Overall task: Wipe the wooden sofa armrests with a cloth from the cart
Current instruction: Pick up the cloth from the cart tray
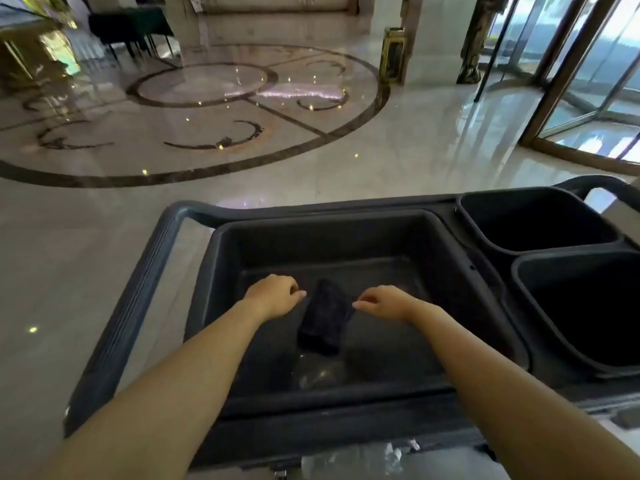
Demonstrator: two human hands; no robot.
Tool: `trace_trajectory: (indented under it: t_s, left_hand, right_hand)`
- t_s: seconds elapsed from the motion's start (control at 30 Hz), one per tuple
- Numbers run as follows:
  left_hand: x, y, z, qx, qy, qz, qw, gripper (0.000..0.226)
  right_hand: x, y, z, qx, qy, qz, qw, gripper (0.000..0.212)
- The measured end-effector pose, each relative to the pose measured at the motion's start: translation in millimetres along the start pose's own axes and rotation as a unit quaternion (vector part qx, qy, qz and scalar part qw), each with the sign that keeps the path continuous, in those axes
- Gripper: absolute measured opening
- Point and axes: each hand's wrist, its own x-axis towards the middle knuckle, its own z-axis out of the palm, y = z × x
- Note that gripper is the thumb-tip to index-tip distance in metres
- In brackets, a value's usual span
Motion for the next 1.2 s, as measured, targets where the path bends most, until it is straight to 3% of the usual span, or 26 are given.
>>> trace_trajectory:
  t_s: [0.27, 0.5, 0.6, 0.7, 0.87, 1.03, 1.2]
  left_hand:
    - [24.9, 5.8, 55.2, 0.027, -0.099, -0.044, 0.994, 0.046]
    - [46.7, 12.2, 92.0, -0.009, -0.089, -0.104, 0.991, 0.061]
    - [52.3, 13.3, 100.1, -0.035, -0.082, -0.127, 0.988, 0.069]
    - [53.1, 13.5, 101.8, -0.096, -0.077, -0.181, 0.976, 0.075]
    - [50.2, 18.3, 98.1, -0.073, -0.047, -0.130, 0.988, 0.032]
    - [44.8, 34.2, 77.7, 0.066, 0.090, -0.050, 0.992, 0.025]
    - [49.6, 67.3, 39.3, 0.059, 0.212, 0.082, 0.972, 0.016]
  right_hand:
    - [32.6, 4.5, 33.0, -0.018, -0.045, 0.004, 0.999, 0.031]
    - [73.8, -6.5, 46.8, -0.136, 0.066, -0.082, 0.985, 0.057]
    - [90.8, -8.7, 49.4, -0.217, 0.039, -0.146, 0.964, 0.059]
    - [101.9, -6.0, 53.4, -0.235, 0.003, -0.143, 0.961, 0.050]
    - [102.0, 0.5, 55.3, -0.242, 0.070, -0.133, 0.959, 0.039]
    - [80.2, 11.9, 37.8, -0.211, 0.164, -0.140, 0.953, 0.033]
    - [47.1, 30.2, -10.1, -0.198, 0.265, -0.124, 0.935, 0.032]
